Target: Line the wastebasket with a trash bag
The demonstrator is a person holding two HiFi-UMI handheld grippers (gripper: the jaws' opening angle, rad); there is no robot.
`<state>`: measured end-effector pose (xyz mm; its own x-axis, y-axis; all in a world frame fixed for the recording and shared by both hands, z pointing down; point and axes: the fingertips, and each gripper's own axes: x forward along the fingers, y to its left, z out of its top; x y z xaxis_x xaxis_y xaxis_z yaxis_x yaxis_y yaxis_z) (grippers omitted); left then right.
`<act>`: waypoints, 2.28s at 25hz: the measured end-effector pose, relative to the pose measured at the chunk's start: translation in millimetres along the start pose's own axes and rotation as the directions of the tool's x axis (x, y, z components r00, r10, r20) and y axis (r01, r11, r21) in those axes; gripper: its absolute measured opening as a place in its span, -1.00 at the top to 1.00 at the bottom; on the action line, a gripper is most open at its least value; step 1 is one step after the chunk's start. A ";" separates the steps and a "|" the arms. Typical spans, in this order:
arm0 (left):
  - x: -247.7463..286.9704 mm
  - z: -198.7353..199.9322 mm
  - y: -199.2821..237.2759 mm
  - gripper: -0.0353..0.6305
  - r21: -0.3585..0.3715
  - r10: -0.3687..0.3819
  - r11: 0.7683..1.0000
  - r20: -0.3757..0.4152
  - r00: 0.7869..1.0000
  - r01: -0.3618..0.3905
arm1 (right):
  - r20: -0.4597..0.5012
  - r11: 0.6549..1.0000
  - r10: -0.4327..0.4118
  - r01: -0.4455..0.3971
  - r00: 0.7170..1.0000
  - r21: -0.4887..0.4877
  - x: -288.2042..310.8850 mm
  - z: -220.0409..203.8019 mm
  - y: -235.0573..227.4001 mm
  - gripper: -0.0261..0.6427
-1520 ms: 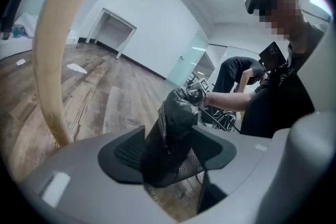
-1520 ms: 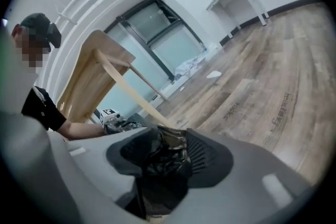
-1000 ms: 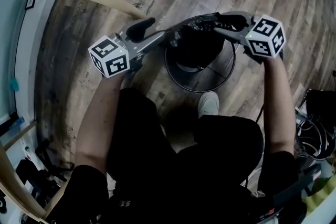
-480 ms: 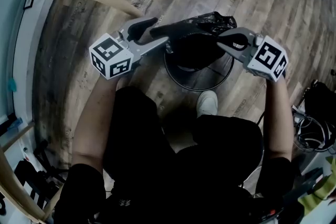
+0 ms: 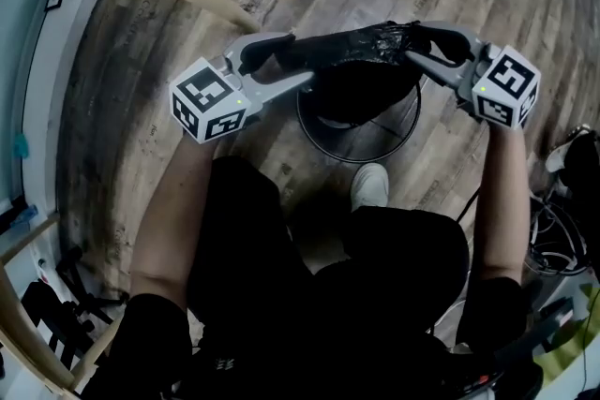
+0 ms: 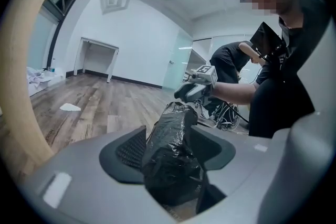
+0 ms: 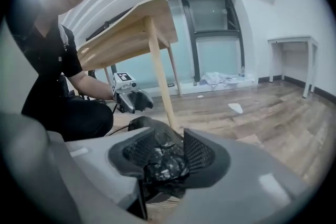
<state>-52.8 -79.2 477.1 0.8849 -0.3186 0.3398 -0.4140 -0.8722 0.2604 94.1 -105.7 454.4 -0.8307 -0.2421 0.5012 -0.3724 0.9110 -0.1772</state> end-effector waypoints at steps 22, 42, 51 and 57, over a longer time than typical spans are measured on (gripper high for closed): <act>24.4 20.2 -15.5 -0.12 0.105 -0.129 0.985 -0.052 0.990 0.134 | -0.134 0.920 0.287 -0.312 0.948 -0.235 18.3 -12.9 78.5 0.89; 8.7 -39.6 -116.8 0.86 0.229 -0.346 0.871 -0.342 0.874 0.435 | -0.163 0.899 0.322 -0.355 0.933 -0.255 1.2 -37.8 134.7 0.89; 0.0 -75.4 -174.9 0.86 0.229 -0.416 0.800 -0.455 0.787 0.555 | -0.216 0.910 0.356 -0.389 0.909 -0.140 -17.4 -82.3 183.7 0.89; -1.5 -101.9 -201.7 0.86 0.222 -0.421 0.780 -0.505 0.753 0.585 | -0.233 0.919 0.361 -0.387 0.903 -0.074 -23.7 -113.6 208.7 0.90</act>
<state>7.6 135.0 516.1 0.7333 0.3147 0.6027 0.2421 -0.9492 0.2011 83.1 128.2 501.8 -0.7880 0.1883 0.5862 0.0095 0.9557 -0.2943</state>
